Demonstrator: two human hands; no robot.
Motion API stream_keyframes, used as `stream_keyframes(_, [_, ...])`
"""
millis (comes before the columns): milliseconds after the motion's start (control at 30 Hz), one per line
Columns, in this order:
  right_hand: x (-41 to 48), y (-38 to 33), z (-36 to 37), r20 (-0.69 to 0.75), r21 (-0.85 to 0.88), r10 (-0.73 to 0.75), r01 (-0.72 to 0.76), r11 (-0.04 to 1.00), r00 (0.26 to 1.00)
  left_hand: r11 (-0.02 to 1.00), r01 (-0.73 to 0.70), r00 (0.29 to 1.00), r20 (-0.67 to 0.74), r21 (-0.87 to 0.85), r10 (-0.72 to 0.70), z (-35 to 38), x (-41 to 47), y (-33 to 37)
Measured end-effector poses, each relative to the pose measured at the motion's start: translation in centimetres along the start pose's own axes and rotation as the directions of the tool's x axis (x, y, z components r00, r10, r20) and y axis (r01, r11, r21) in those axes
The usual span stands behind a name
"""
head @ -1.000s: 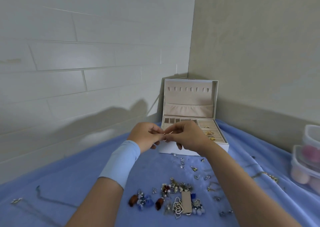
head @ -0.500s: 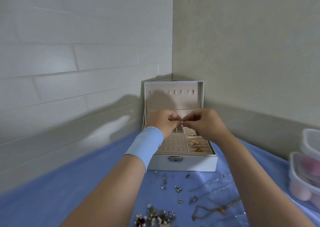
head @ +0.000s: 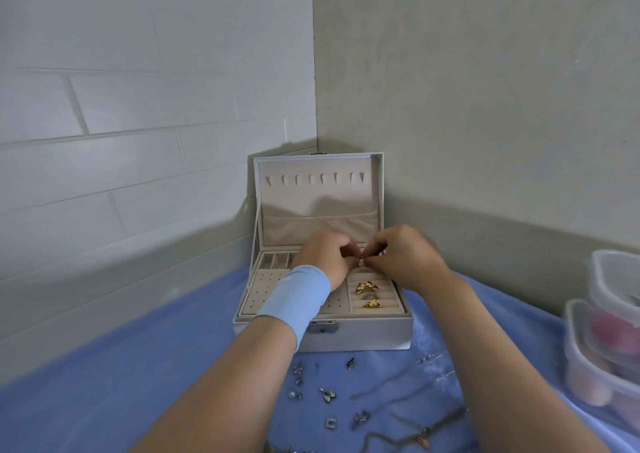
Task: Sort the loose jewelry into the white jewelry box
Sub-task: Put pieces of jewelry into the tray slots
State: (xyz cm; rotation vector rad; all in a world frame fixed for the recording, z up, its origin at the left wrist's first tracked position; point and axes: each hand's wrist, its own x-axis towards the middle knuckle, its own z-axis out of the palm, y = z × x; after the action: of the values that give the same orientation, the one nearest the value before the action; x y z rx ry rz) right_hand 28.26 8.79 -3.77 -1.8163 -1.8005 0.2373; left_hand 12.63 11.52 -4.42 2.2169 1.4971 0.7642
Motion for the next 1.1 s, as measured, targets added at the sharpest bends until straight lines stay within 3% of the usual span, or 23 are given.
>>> stream_keyframes(333, [-0.6, -0.7, -0.7, 0.135, -0.087, -0.032, 0.044, 0.995, 0.990, 0.984, -0.084, 0.990, 0.129, 0.157, 0.064, -0.7, -1.0, -0.1])
stream_keyframes(467, [-1.3, -1.5, -1.1, 0.066, -0.104, -0.066, 0.073, 0.992, 0.996, 0.983, -0.080, 0.986, 0.158, 0.162, 0.054, -1.6, -2.0, 0.0])
stream_keyframes(600, [-3.0, -3.9, -1.9, 0.014, 0.005, -0.172, 0.171, 0.985, 0.985, 0.985, -0.087, 0.995, 0.062, 0.150, 0.079, -3.8, -4.5, -0.6])
stream_keyframes(700, [-5.0, -6.2, -2.2, 0.100, 0.084, -0.227, 0.219, 0.972, 0.969, 0.995, -0.074, 0.997, -0.013, 0.061, 0.075, -5.8, -7.1, -1.3])
stream_keyframes(800, [-7.4, -8.3, -1.8, 0.185, 0.123, -0.266, 0.246, 0.961, 0.946, 0.999, -0.041, 0.999, 0.015, 0.016, 0.041, -7.4, -10.2, -2.1])
stream_keyframes(1000, [-11.1, -13.3, 2.3, 0.377, 0.059, -0.291, 0.291, 0.955, 0.879, 0.985, 0.082, 0.977, 0.184, 0.152, -0.109, -10.5, -16.8, -5.1])
stream_keyframes(1100, [-12.7, -16.8, 4.7, 0.465, 0.059, -0.326, 0.338, 0.939, 0.823, 0.962, 0.145, 0.960, 0.202, 0.232, -0.193, -13.0, -20.4, -7.6])
